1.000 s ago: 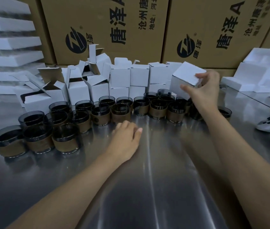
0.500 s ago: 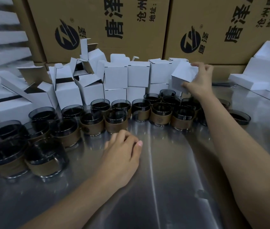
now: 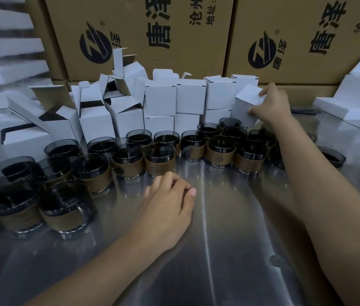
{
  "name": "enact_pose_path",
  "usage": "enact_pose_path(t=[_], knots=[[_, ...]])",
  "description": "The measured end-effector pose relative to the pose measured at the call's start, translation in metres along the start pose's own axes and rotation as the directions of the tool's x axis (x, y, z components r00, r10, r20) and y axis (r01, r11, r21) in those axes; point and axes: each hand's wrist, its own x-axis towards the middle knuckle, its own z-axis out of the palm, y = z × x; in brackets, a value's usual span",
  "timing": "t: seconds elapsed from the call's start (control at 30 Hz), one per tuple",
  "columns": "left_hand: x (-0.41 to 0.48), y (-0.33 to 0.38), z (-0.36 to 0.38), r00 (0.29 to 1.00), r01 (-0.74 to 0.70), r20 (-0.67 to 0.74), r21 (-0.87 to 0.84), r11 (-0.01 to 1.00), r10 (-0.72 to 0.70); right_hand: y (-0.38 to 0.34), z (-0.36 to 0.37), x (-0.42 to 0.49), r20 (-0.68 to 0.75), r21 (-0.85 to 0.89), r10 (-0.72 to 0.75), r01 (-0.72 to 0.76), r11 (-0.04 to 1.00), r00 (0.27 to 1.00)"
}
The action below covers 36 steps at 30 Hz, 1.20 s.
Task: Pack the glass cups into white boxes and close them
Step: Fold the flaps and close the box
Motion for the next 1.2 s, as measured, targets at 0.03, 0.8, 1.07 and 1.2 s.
enact_pose_path(t=[0.03,0.8,1.07,1.2], knots=[[0.000,0.000,0.000,1.000,-0.002,-0.003,0.002,1.000,0.002,-0.002,-0.002,0.001,0.016,-0.022,0.008,-0.007,1.000,1.000],[0.006,-0.006,-0.001,0.997,0.061,-0.031,-0.103,0.993,-0.065,-0.041,0.011,-0.084,-0.037,-0.132,-0.129,0.123,0.984,0.991],[0.000,0.001,-0.009,0.996,0.074,-0.033,-0.119,0.990,-0.078,-0.072,0.012,-0.145,-0.168,-0.218,-0.401,0.362,0.906,0.901],[0.002,0.002,-0.011,0.992,0.102,-0.058,-0.162,0.981,-0.113,-0.060,0.012,-0.145,-0.144,-0.191,-0.360,0.331,0.924,0.922]])
